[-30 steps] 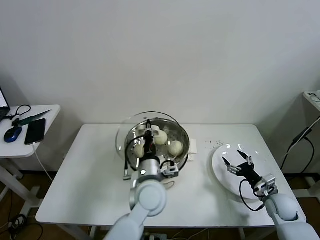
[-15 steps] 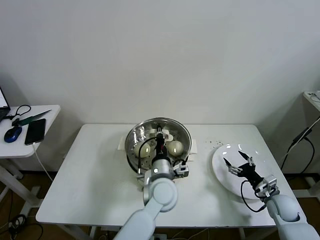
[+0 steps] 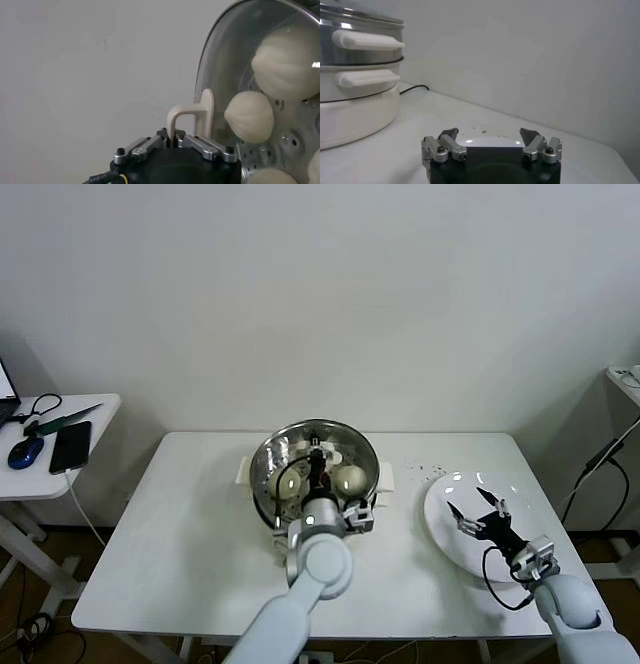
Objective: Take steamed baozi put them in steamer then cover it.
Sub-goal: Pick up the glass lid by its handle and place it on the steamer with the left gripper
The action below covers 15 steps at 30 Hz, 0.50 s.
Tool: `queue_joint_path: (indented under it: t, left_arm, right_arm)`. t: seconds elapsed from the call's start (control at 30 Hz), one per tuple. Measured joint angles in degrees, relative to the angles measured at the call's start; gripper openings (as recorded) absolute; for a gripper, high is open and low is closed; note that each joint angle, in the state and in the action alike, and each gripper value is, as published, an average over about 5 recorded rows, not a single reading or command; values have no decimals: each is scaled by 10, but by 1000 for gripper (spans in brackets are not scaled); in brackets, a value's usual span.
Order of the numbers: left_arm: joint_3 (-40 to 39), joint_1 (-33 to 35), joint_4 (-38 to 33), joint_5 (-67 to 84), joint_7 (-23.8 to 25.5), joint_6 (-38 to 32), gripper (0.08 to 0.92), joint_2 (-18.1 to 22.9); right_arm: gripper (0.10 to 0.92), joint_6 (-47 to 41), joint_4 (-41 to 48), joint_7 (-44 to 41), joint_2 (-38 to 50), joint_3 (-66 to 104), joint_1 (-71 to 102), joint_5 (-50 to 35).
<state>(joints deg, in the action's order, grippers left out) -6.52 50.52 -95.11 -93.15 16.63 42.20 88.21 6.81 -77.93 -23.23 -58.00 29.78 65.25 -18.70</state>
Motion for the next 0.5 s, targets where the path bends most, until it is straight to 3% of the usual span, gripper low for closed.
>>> queue_joint_path:
  t: [0.5]
  left_arm:
    - [-1, -3, 9, 8, -2, 0, 151, -1]
  right_arm:
    - [823, 2, 1, -4, -2, 1, 0, 5]
